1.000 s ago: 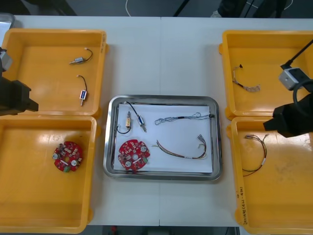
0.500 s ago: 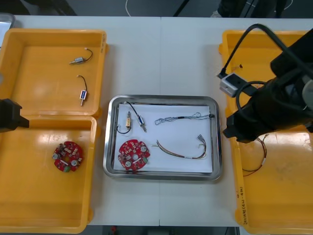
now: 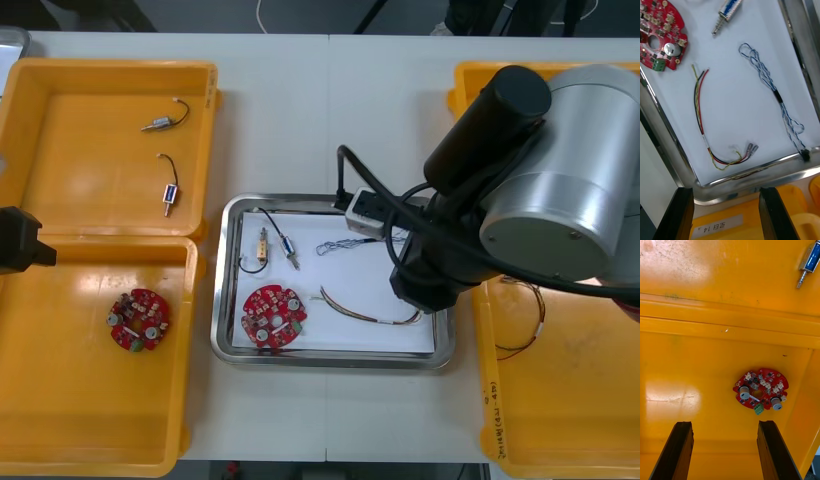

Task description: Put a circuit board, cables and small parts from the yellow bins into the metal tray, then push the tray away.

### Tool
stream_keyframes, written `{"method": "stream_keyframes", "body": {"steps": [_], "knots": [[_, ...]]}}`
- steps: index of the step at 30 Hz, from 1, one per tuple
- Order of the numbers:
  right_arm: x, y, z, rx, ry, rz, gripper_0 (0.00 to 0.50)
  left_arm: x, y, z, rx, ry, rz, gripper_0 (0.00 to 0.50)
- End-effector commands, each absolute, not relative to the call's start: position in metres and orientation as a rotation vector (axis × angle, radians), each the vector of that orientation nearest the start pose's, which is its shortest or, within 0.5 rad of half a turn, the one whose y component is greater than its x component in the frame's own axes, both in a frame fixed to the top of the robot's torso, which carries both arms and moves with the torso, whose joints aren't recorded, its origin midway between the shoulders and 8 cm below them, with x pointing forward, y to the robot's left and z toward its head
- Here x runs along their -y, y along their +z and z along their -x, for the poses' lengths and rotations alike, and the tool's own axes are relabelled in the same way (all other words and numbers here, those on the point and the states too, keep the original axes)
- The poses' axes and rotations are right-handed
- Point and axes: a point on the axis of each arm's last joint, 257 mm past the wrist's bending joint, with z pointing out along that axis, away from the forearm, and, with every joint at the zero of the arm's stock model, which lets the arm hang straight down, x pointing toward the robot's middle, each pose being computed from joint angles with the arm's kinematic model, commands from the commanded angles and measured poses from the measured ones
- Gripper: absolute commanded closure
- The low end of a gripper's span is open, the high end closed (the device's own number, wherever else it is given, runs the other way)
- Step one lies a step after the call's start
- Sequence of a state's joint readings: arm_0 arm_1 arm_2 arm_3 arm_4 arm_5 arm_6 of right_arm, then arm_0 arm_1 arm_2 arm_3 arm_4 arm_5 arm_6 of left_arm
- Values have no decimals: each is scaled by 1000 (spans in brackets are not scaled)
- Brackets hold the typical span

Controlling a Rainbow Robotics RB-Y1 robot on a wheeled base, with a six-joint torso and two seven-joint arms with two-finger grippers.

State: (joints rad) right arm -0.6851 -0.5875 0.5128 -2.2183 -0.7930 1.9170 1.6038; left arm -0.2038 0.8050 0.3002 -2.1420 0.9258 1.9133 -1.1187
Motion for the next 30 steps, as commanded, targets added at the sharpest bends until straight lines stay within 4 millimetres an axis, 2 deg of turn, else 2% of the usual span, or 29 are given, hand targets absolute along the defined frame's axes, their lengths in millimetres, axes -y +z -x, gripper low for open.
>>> {"method": "stream_keyframes", "body": {"steps": [1,9,12,21,30], "knots": [[68,-176,-366,-2095,-176,1716,0,-377,-145,-374,-2680,-9,60,0],[48,-197,-357,-1874,-344,1968,0,-377,-145,-374,-2680,-9,60,0],[43,-206,-350,-1851,-354,2009,0,-377,-145,-374,-2680,-9,60,0],[36,-238,-335,-1898,-330,2101,0,-377,-145,-374,-2680,-9,60,0],[17,-263,-330,-1937,-267,2114,0,-377,-145,-374,-2680,-9,60,0]]}}
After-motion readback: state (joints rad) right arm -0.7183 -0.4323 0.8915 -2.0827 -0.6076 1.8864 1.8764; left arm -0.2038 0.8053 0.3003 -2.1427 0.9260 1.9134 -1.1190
